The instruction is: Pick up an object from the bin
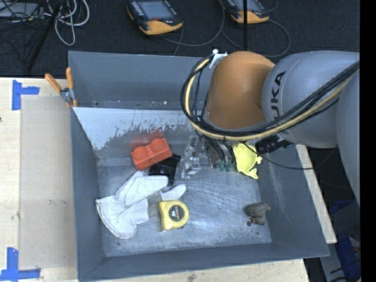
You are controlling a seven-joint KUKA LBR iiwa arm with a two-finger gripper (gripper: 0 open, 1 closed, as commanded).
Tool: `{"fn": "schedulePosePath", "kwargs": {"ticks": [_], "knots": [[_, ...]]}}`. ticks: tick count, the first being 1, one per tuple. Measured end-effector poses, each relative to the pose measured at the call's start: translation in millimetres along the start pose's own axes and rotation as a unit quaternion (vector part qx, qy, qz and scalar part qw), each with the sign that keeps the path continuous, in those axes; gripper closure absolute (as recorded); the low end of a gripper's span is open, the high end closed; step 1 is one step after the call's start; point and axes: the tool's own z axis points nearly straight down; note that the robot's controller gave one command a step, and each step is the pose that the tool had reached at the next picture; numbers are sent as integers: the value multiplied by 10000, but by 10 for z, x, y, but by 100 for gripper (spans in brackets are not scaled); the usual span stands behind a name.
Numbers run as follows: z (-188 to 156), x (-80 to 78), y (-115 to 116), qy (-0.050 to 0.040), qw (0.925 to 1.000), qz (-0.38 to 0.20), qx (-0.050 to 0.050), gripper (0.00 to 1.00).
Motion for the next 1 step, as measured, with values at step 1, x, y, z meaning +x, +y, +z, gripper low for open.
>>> {"fn": "schedulePosePath", "kwargs": {"ticks": [1], "knots": [[466,-100,-198,-20,9800,-1989,0,0]]}}
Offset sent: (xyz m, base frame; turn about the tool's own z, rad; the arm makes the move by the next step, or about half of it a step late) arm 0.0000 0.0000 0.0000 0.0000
